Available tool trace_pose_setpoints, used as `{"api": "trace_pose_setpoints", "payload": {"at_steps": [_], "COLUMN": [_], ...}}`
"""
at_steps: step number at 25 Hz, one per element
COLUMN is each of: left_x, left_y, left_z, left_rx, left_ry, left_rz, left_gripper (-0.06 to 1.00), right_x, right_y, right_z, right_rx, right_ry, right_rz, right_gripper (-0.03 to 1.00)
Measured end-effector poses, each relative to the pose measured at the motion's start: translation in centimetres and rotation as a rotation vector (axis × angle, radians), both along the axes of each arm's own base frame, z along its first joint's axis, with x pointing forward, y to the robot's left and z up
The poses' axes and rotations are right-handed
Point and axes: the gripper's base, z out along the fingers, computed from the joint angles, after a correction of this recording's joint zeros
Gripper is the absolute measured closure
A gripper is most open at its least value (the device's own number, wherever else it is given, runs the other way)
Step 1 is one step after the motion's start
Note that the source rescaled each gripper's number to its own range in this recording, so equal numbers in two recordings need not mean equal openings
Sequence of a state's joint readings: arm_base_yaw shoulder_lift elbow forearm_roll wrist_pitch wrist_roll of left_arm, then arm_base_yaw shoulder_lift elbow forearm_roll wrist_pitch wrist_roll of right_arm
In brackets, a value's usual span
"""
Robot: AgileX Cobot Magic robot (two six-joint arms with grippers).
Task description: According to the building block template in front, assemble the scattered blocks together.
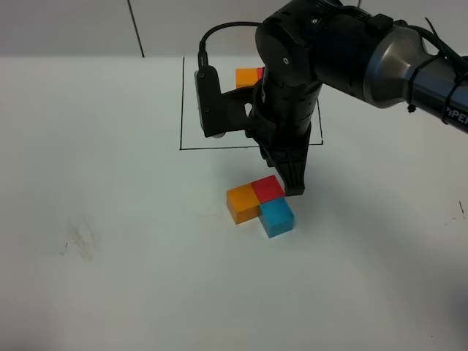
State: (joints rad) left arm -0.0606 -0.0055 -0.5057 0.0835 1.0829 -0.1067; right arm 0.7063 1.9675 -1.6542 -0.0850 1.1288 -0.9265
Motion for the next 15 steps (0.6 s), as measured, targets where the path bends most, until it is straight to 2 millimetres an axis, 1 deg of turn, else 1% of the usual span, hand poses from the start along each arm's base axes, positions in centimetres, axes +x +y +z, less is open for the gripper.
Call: {"api": "trace_pose_setpoints", "payload": {"at_steps": [4, 8, 11, 15], "left_x": [0.0, 0.0, 0.0, 0.0], "left_y": [0.0, 0.0, 0.0, 0.0], "left_z": [0.0, 0.0, 0.0, 0.0], "left_rx": [0.0, 0.0, 0.0, 0.0], "left_ry": [0.0, 0.0, 0.0, 0.0], "left_rz": [0.0, 0.0, 0.0, 0.0], "left_gripper": [0.94, 0.94, 0.94, 0.94], "right_x": [0.9, 1.6, 1.1, -0.6], "right_y": [-1.5, -4.0, -6.5, -10.5], "right_z": [0.1, 0.7, 1.1, 1.6], "right_rx": [0.002, 0.006, 0.017, 0.049], "right_ry": [0.019, 0.031, 0.032, 0.014], "right_rz": [-0.103, -0.221, -0.288, -0.415], "right_gripper": [0.96, 0.96, 0.96, 0.96]}}
